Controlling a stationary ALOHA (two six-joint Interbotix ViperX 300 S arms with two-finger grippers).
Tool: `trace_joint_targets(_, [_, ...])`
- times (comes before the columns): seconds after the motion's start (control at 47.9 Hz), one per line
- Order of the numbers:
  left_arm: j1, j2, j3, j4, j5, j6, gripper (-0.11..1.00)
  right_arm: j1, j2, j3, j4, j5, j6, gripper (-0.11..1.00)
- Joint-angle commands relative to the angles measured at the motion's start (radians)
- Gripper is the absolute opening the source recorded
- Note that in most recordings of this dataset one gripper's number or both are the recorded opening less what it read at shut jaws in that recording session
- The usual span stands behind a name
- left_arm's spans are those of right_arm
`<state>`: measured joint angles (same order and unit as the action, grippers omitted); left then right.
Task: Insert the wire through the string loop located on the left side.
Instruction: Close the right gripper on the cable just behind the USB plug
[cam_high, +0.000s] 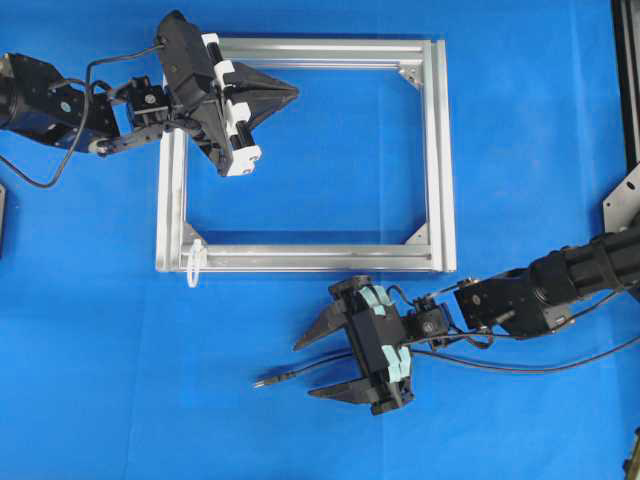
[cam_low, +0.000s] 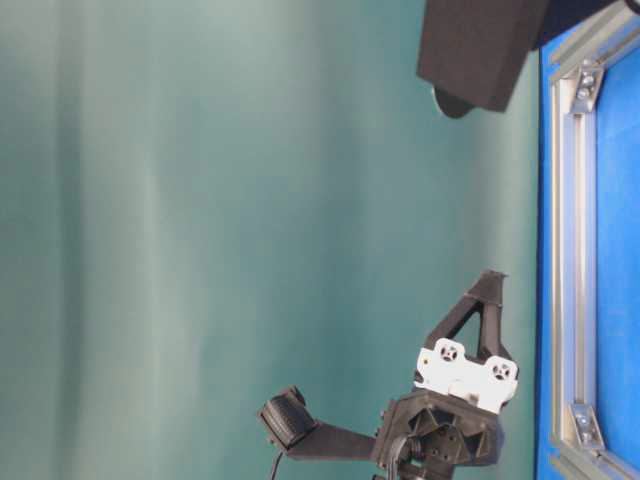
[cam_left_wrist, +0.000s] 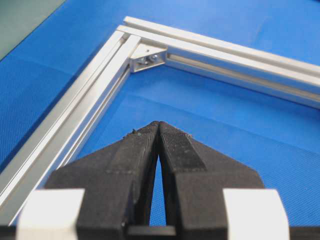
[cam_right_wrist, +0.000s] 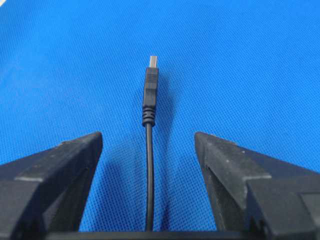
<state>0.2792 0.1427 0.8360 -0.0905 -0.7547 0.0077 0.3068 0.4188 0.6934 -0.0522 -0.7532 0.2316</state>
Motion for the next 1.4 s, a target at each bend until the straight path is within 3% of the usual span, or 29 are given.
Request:
trace_joint_targets(0.0, [0.000,-0.029,-0.008,0.002,-0.003,0.000,0.00,0.003,-0.020,-0.014,0.003,-0.011,-0.003,0.72])
trace_joint_targets(0.188, [0.000,-0.029,-0.008,0.002,-0.003,0.000,0.00,0.002,-0.020,-0.014,-0.003,-0.011,-0.008,0.18])
trace_joint_targets(0.251, [-0.002,-0.029,-0.008,0.002,-0.003,0.000,0.00,0.000,-0.021,-0.012,-0.005,-0.011,-0.008,0.05])
trace_joint_targets(0.355, [0.000,-0.029,-0.008,0.002,-0.002,0.000,0.00,0.000,-0.021,-0.012,-0.005,-0.011,-0.008,-0.07])
trace_joint_targets(0.835, [0.000,-0.029,-0.008,0.002,0.000,0.000,0.00,-0.003,-0.081,-0.006,-0.006,0.012,-0.009,-0.10])
trace_joint_targets(1.148, [0.000,-0.029,-0.008,0.002,0.000,0.000,0.00,-0.009,-0.276,-0.011,-0.006,0.235,-0.044,-0.10])
trace_joint_targets(1.378, [0.000,-0.031,-0.006,0.002,0.000,0.000,0.00,-0.014,-0.298,-0.012,-0.005,0.259,-0.044,-0.10])
